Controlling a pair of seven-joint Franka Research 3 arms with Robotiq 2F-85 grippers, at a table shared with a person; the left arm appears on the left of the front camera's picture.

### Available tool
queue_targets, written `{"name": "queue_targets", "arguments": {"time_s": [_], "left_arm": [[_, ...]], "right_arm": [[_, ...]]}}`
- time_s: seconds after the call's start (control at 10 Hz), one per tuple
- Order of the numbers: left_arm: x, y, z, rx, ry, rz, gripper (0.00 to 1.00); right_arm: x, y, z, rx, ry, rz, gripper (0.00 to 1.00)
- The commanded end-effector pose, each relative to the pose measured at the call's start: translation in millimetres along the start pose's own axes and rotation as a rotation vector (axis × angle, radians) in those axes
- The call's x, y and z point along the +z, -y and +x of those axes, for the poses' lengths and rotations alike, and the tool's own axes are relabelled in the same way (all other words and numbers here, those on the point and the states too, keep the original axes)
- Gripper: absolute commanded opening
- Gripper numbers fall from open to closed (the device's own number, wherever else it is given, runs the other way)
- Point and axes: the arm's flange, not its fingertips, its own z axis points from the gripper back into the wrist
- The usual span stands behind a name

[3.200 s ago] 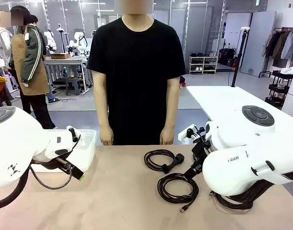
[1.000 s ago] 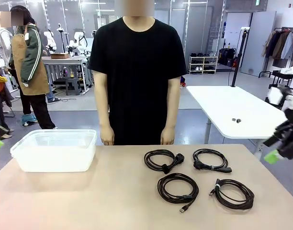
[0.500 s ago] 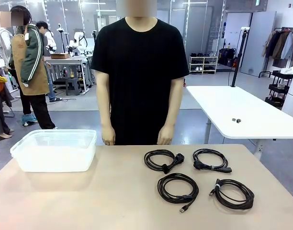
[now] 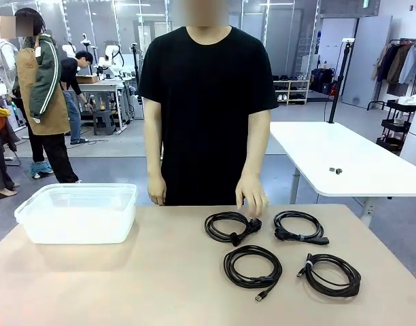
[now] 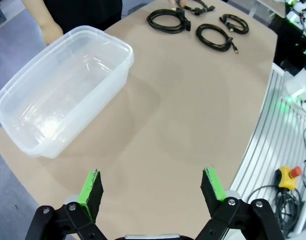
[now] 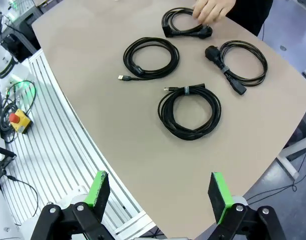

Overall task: Organize and store the cables.
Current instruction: Place the Power Cable into the Organizing box.

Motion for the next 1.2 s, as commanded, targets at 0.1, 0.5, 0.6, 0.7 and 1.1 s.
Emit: {"name": "queue_targets", "arguments": {"time_s": [0.1, 0.5, 0.6, 0.7, 1.1], "left_arm": [[1.4, -1.4, -3.3, -0.014, 0.013, -0.006, 1.00], [1.4, -1.4, -3.3, -0.014, 0.013, -0.006, 1.00], [1.4, -1.4, -3.3, -0.014, 0.013, -0.006, 1.00], [1.4, -1.4, -3.3, -0.014, 0.013, -0.006, 1.00], [1.4, -1.4, -3.3, -0.014, 0.013, -0.006, 1.00]], "right_arm": [[0.5, -1.7, 1.8, 0.015, 0.001, 0.001, 1.00], [0.5, -1.7, 1.8, 0.015, 0.001, 0.001, 1.00], [0.5, -1.7, 1.8, 0.015, 0.001, 0.001, 1.00], [0.5, -1.7, 1.8, 0.015, 0.001, 0.001, 1.00], [0.5, -1.7, 1.8, 0.015, 0.001, 0.001, 1.00]]}}
